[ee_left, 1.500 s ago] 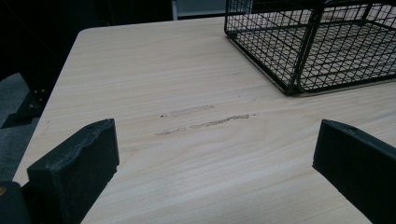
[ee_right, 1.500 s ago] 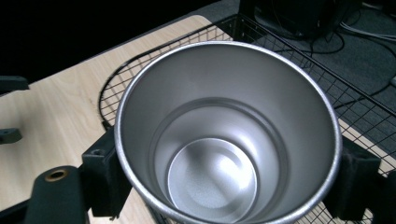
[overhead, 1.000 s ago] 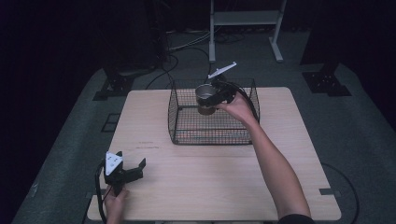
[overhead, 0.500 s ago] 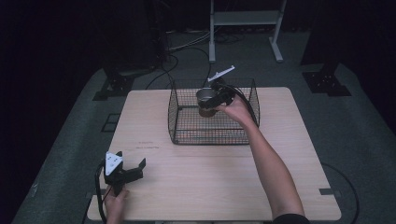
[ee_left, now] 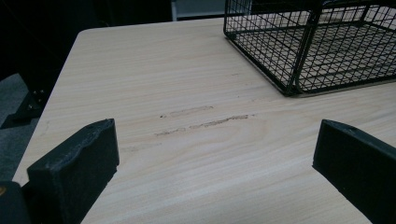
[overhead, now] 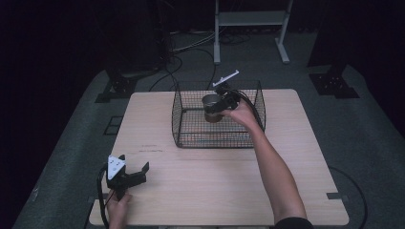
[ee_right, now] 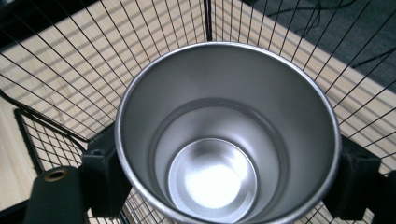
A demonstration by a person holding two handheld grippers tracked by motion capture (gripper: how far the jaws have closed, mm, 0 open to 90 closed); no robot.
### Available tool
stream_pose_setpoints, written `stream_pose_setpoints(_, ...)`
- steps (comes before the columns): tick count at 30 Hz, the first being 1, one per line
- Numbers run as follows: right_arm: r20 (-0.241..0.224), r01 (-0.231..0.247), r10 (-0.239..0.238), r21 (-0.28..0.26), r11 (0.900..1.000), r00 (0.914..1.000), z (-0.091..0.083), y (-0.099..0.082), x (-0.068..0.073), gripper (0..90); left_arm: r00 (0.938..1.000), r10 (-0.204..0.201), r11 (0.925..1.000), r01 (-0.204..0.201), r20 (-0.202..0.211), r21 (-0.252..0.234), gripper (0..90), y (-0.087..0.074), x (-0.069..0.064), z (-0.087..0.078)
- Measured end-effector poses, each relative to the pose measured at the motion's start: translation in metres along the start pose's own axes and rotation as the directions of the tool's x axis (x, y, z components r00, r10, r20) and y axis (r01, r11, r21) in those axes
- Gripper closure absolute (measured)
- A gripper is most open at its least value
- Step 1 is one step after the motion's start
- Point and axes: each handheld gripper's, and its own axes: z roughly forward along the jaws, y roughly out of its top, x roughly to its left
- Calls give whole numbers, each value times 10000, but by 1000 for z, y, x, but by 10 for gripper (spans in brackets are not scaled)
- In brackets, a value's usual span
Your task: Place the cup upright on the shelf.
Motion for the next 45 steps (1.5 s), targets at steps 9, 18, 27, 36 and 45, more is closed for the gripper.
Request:
stream_pose_setpoints(9, 63, -136, 133, 543, 9984, 9999, 13, -10, -5, 177, 10000, 22, 10000, -22, 14, 47, 0, 0, 0, 0)
stream_pose_setpoints(18, 70, -319, 314, 875, 9957, 9995, 24, -17, -9, 177, 10000, 29, 10000, -29, 6, 44, 0, 0, 0, 0)
stream_pose_setpoints(27, 160, -228, 208, 1355, 9905, 9997, 38, -21, -8, 176, 10000, -12, 10000, 12, -8, 2, 0, 0, 0, 0)
stream_pose_setpoints(36, 258, -190, 152, 1548, 9878, 9996, 45, -22, -8, 173, 10000, -22, 10000, 22, 21, 0, 0, 0, 1, 0)
stream_pose_setpoints(45, 302, -132, 85, 1595, 9871, 9995, 42, -23, -8, 158, 10000, 1, 10000, -1, 30, -14, 0, 0, 1, 0)
